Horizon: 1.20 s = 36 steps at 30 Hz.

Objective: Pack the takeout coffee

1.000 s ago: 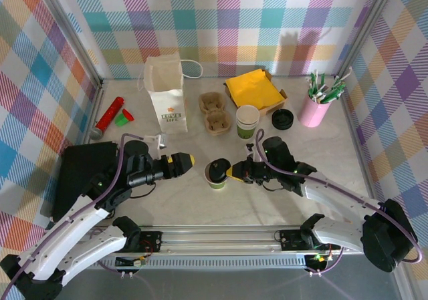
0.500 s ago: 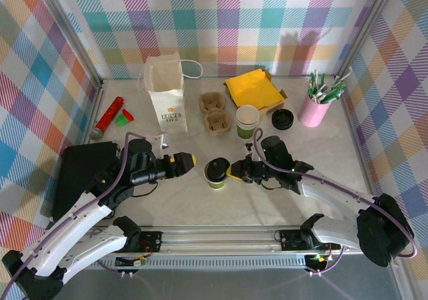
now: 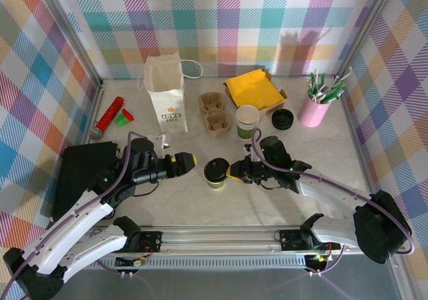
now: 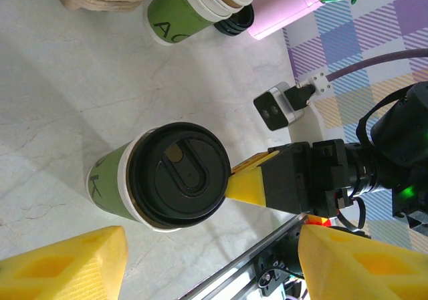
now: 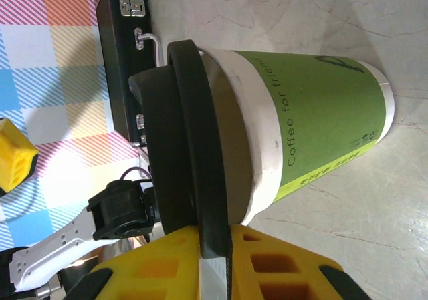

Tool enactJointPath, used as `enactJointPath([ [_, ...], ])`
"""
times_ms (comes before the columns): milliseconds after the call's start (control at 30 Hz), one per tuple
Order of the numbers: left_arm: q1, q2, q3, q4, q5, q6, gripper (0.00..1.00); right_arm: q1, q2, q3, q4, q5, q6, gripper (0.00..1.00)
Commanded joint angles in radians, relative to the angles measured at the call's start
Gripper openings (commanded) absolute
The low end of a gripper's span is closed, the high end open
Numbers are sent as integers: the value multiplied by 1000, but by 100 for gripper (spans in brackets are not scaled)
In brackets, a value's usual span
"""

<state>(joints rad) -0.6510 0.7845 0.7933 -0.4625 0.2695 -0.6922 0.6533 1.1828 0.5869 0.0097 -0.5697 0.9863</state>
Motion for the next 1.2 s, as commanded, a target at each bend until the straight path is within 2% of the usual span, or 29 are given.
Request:
enactJointPath([
  [0,2,-2,-2,34,16,-6,68,-7,9,-9,-16,-9,-17,18],
  [667,1,-8,-22,32,8,-7,68,-7,28,5,6,-30,-9,22],
  [1167,2,-1,-20,29,7,-7,68,-7,32,26,-20,-20,-25,29],
])
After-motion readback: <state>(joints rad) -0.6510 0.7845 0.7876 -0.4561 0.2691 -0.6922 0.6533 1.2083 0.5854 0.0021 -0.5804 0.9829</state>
